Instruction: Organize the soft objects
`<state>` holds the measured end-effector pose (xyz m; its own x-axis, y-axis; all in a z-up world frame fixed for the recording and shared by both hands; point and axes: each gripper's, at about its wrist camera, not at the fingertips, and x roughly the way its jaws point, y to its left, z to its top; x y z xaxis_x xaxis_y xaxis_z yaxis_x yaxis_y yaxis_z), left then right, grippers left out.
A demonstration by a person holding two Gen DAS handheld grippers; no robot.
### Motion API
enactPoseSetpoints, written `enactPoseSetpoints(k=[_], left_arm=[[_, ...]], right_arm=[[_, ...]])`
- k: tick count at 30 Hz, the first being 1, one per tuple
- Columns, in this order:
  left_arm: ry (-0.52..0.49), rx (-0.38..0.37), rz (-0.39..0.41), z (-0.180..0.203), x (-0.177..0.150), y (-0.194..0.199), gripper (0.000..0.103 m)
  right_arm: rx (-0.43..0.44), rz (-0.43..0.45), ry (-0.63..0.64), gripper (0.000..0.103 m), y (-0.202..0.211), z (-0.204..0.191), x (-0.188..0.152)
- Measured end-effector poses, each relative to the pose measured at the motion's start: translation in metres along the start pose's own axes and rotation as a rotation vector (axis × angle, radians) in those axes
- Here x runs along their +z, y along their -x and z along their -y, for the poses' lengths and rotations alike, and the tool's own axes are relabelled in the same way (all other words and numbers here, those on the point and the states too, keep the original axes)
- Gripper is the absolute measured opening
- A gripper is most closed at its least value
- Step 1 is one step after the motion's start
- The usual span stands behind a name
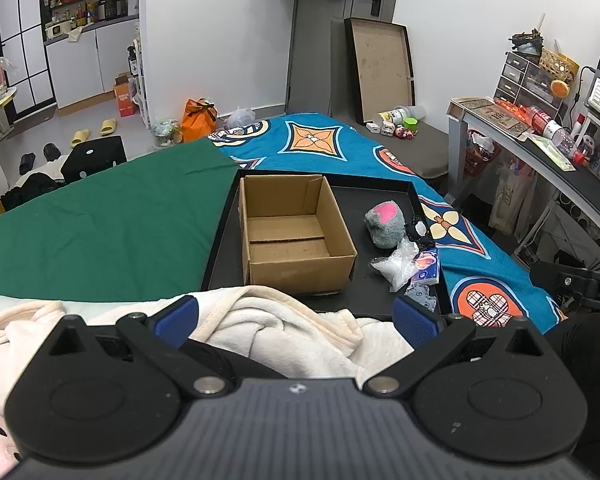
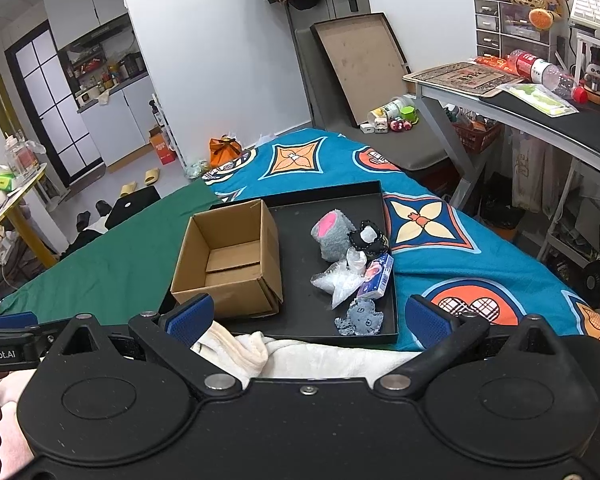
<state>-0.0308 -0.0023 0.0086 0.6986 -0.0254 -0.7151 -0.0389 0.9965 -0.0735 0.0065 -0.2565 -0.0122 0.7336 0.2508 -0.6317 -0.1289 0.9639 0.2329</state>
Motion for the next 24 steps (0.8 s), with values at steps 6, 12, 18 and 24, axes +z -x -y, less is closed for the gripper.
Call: enactPoseSetpoints(k=[6,12,18,24], left_arm=[[-0.006,0.004,-0.001,-0.001,-0.001,0.003,0.102],[-0.008,0.005,-0.001,-0.002,-0.001,0.004,0.102],[-0.012,0.013,-0.004,-0.002,0.000,0.000,0.102],[-0.006,0.018,-0.010,-0.005,0.005,-0.009,0.102]], right_arm=[[0.000,-0.001,0.001,0.103,0.000,0.000,0.000],[0.001,-0.005,0.006,0.103,0.000,-0.001,-0.002],[-0.001,-0.010,0.018,0.103,-0.004,-0.002,-0.003],[0.001,-0.022,0.014,0.103,-0.012,0.001,-0.001]])
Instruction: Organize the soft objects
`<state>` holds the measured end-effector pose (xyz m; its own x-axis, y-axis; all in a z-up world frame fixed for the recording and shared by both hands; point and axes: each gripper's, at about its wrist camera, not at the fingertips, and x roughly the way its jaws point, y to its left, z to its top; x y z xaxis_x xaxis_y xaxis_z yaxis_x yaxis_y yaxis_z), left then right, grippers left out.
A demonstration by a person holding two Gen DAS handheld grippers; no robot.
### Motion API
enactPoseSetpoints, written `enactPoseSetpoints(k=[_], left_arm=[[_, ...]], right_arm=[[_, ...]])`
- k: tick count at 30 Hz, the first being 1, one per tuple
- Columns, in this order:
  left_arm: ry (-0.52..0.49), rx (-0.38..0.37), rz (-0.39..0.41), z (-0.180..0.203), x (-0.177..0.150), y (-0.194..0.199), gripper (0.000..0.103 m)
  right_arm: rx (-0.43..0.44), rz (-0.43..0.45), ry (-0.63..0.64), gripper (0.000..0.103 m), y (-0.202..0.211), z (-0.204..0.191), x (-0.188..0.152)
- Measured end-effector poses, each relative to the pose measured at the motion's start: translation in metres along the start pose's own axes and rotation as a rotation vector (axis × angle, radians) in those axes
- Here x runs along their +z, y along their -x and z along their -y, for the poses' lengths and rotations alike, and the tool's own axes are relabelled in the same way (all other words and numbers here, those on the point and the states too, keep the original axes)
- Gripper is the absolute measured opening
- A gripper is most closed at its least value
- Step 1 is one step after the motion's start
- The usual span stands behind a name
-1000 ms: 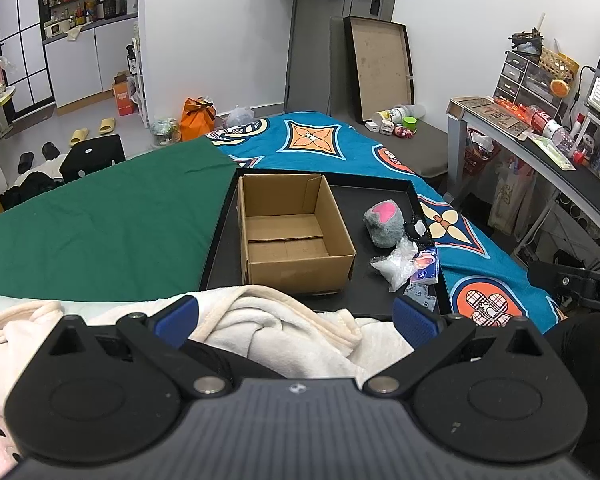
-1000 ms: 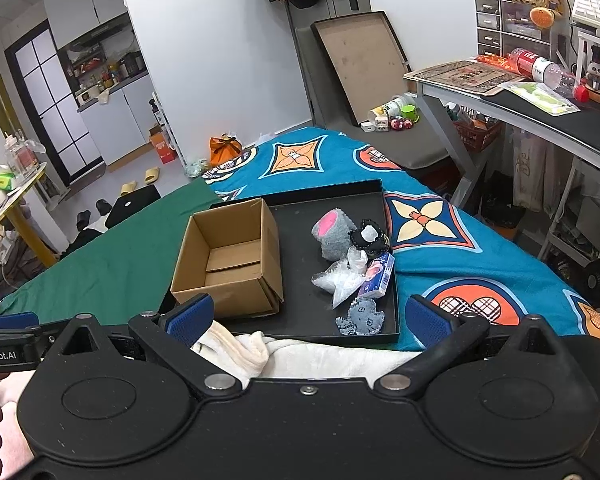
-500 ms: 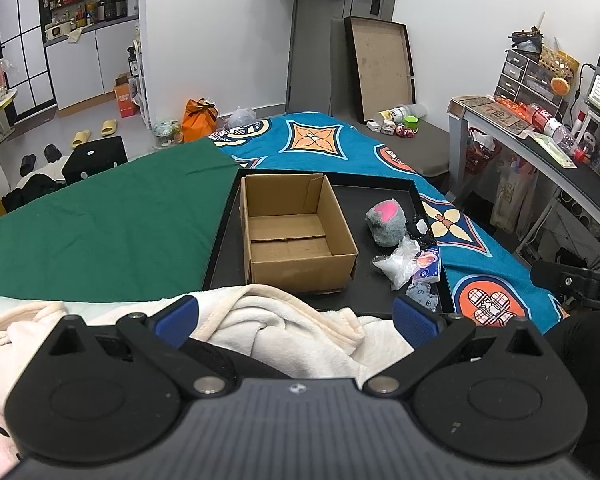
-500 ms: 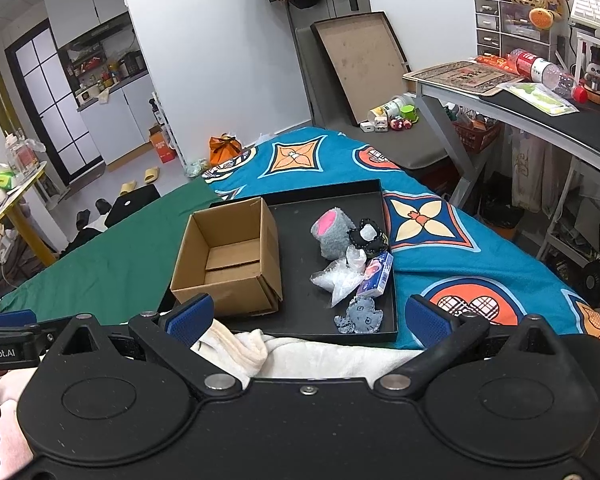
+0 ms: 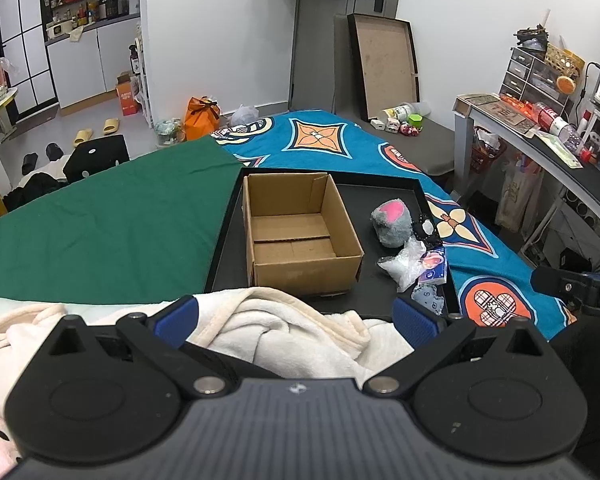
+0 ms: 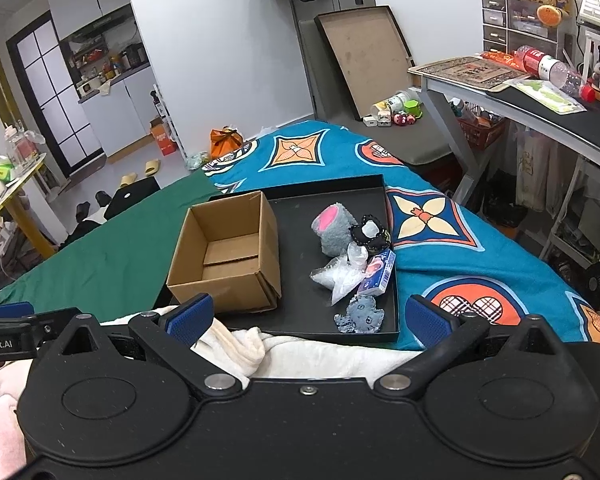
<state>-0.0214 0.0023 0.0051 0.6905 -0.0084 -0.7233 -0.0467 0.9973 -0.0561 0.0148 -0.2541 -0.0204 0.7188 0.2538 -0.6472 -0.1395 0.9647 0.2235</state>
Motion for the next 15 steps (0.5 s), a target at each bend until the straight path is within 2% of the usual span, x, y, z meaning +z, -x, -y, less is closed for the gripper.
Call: enactPoseSetpoints(k=[4,15], left_arm=[[-0.020,0.005,-0.005,0.002,0.002,-0.008,0.102],[0.003,0.024,-0.032,-0.001,0.012,-0.037,0.102]], right_arm=[[-0.006,-0.007,0.006,0.103,-0.007,0.002,0.002],[-0.001,-0.035,0.002,0.103,-0.032,0.010,0.010]])
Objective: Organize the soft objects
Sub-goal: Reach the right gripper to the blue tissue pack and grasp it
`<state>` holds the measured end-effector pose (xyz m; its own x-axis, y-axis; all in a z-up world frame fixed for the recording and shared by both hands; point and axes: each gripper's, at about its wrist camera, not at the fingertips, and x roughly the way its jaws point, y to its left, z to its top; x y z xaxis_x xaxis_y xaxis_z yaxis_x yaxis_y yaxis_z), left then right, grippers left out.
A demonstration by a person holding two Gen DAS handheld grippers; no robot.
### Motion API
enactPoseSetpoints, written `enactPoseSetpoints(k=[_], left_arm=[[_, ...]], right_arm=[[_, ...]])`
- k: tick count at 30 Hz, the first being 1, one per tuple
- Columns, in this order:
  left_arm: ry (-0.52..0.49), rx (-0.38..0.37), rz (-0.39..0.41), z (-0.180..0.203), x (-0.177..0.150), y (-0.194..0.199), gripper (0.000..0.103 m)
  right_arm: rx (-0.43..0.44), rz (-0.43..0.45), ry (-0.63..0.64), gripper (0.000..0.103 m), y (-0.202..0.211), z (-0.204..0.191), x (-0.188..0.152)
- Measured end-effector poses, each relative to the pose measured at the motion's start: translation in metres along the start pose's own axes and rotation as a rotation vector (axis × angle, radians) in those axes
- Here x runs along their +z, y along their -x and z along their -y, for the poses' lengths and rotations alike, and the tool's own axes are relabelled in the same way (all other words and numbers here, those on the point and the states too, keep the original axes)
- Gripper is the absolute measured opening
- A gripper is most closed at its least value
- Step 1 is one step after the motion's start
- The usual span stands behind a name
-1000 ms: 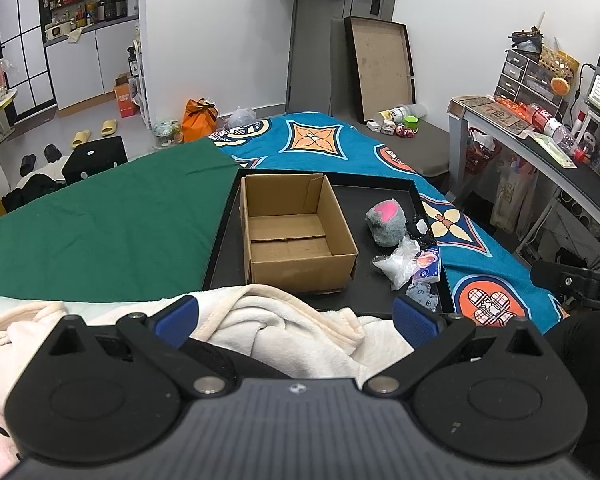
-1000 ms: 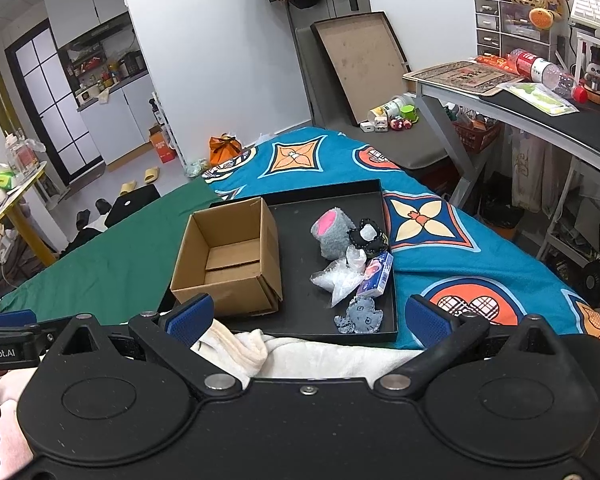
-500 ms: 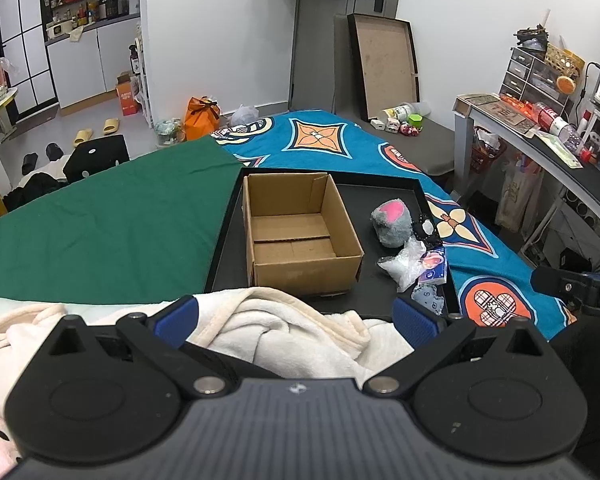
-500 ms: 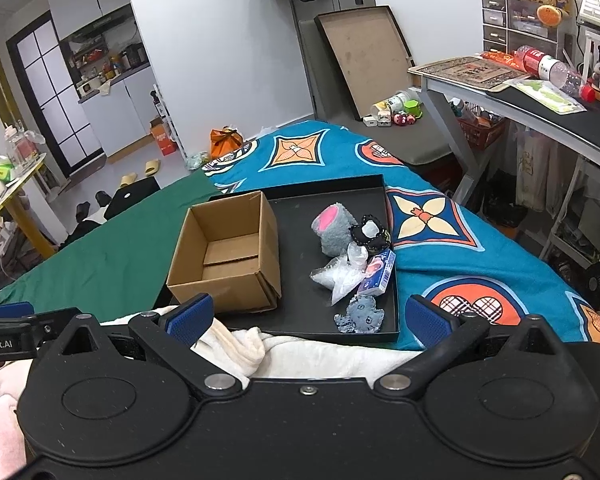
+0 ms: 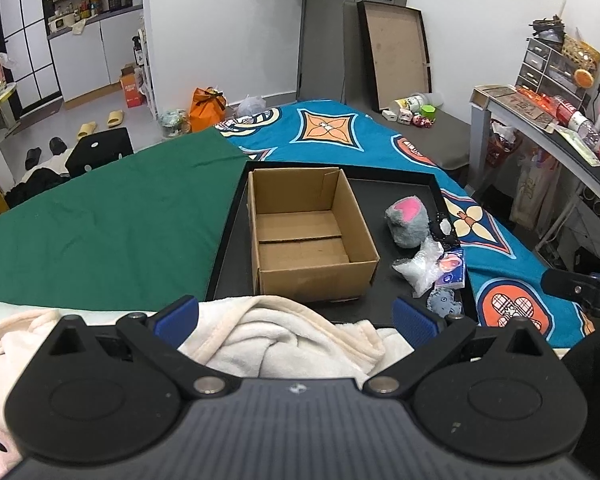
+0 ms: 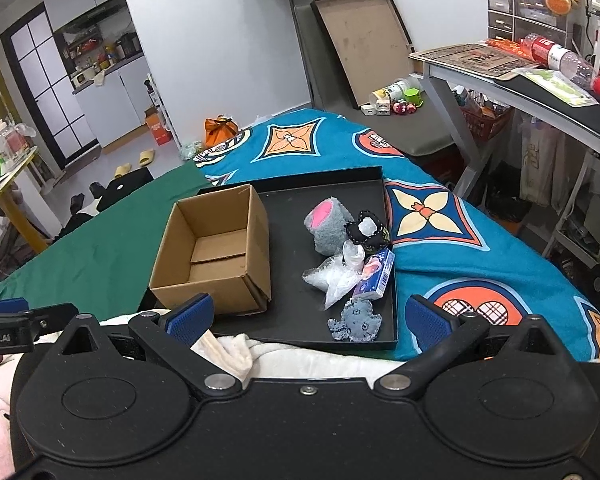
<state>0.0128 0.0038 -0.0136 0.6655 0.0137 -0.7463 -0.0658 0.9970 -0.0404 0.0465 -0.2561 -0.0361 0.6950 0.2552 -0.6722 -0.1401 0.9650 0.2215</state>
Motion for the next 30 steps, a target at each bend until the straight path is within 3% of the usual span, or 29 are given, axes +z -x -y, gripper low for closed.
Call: enactPoseSetpoints(k=[30], left_arm=[[0.095,0.046,-0.010,-0.016,0.017,-0.076,0.102]], right_arm=[[-0.008,0.031,-0.174,0.103,-0.067,0.061,0.014]])
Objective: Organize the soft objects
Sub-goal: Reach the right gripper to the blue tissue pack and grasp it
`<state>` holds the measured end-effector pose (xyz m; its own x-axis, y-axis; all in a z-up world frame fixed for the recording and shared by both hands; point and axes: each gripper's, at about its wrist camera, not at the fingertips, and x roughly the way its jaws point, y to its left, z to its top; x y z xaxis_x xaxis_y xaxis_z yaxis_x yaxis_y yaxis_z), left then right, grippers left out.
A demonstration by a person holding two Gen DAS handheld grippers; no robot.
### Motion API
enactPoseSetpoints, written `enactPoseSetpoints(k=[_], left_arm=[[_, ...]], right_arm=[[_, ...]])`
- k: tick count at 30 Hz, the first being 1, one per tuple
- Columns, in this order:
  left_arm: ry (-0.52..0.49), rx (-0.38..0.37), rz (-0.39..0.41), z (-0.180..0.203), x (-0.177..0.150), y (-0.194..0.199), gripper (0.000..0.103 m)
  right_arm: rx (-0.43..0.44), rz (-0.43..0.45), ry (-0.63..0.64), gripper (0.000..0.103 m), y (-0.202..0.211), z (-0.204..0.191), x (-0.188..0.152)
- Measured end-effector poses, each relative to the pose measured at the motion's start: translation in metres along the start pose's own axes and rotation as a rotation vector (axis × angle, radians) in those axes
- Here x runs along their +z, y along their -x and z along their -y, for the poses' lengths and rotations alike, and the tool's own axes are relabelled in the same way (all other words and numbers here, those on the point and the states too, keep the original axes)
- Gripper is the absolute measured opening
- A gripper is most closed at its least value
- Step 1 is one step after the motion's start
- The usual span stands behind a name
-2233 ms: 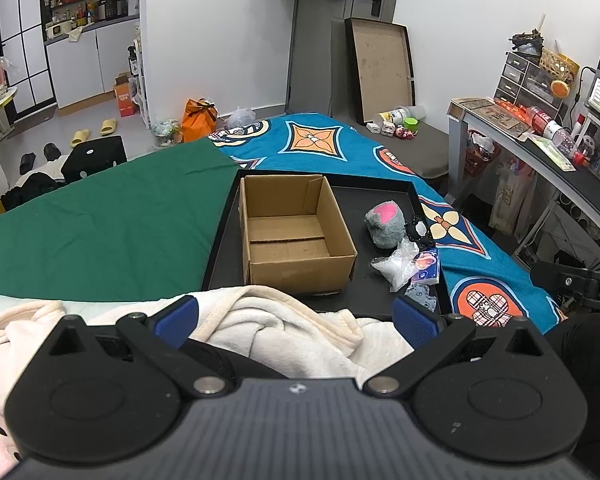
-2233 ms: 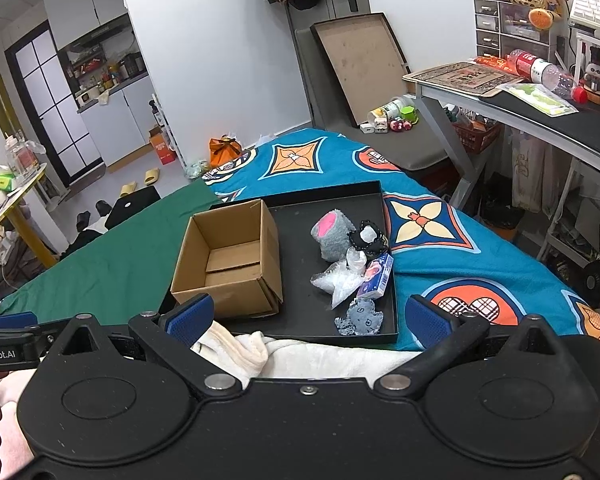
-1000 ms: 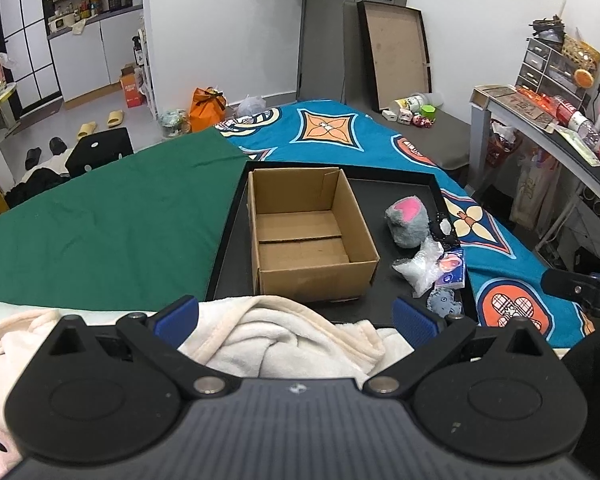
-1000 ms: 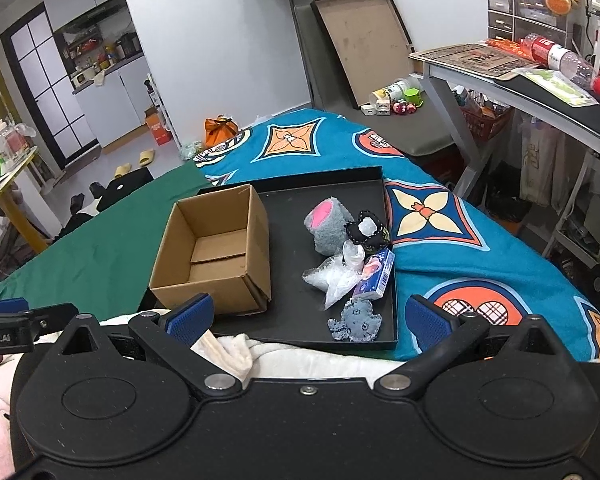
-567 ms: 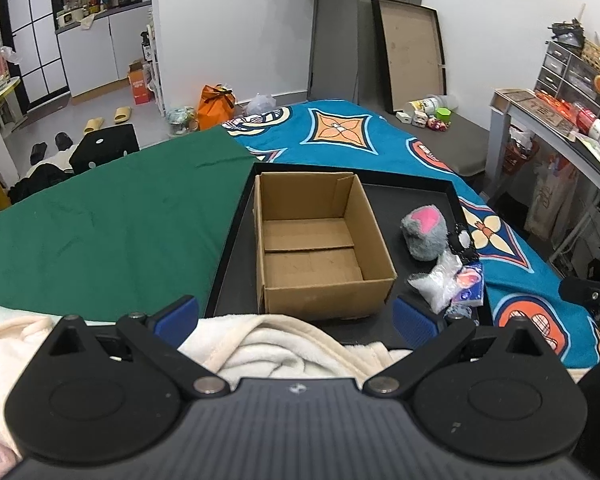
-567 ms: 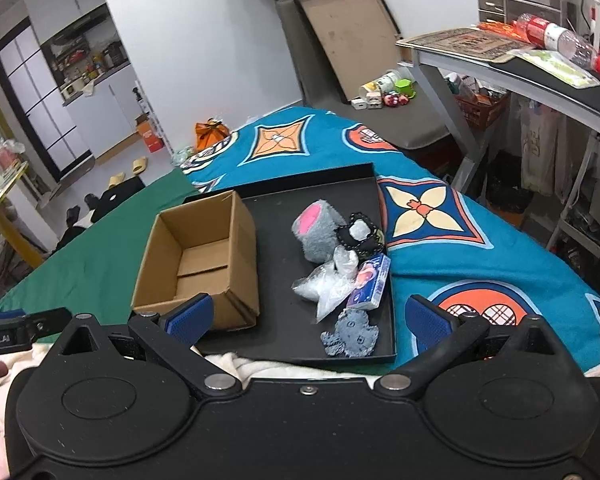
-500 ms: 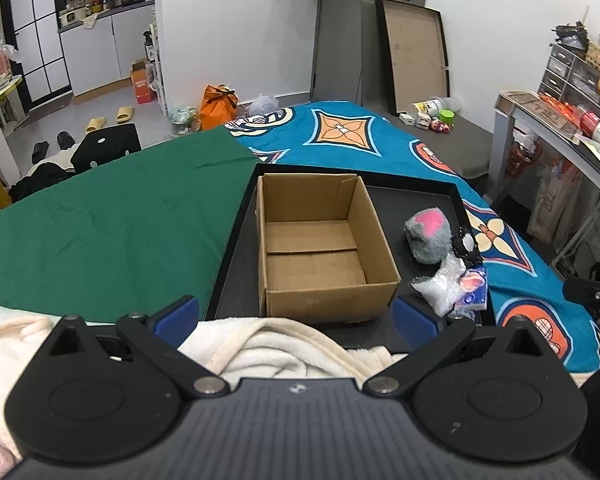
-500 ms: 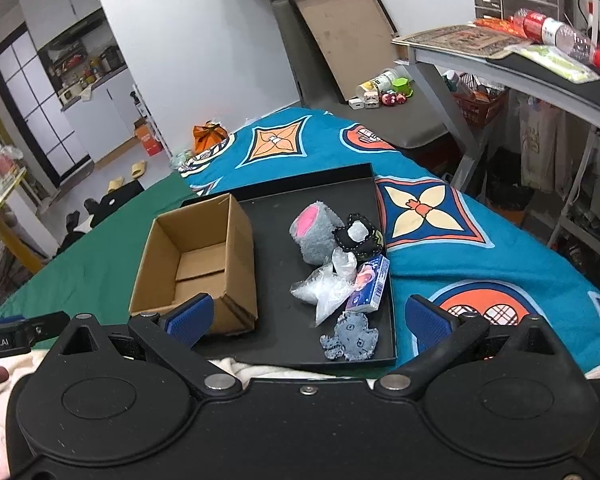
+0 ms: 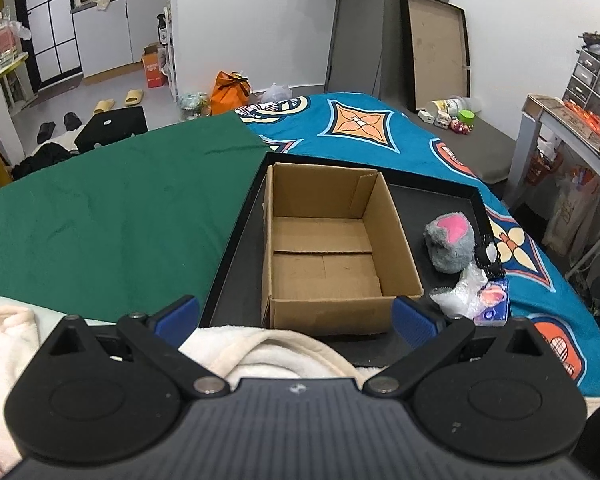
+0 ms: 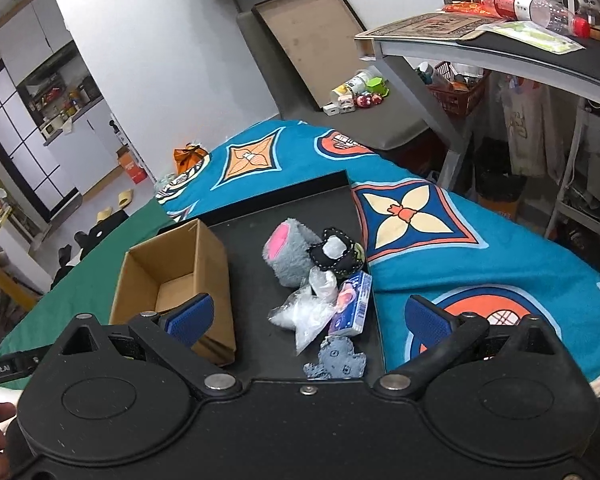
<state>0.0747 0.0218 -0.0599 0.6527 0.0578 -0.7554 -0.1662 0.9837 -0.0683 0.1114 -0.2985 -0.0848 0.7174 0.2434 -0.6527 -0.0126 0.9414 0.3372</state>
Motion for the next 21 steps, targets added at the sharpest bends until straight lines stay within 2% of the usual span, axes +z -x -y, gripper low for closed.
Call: enactPoseSetpoints(k=[6,10,13,17,21], left_arm=[[0.025,0.005,0.007,-0.002,0.004,-0.010,0.100],[0.043,0.010,0.008,-0.005,0.007,-0.021,0.100],[0.066,0.012,0.006,-0.006,0.009,-0.030,0.098],[0.084,0.009,-0.008,-0.006,0.009,-0.043,0.089],[0.086,0.009,-0.026,-0.004,0.008,-0.056,0.079]], right_arm=[[-0.006,-0.005,-0.033,0.101,-0.015,0.007,0.002],[-0.004,-0.006,-0.065,0.096,-0.025,0.011,0.007],[-0.003,-0.005,-0.098,0.087,-0.034,0.014,0.010],[-0.005,-0.020,-0.163,0.076,-0.051,0.022,0.010],[0.005,-0.050,-0.222,0.070,-0.069,0.033,0.003]])
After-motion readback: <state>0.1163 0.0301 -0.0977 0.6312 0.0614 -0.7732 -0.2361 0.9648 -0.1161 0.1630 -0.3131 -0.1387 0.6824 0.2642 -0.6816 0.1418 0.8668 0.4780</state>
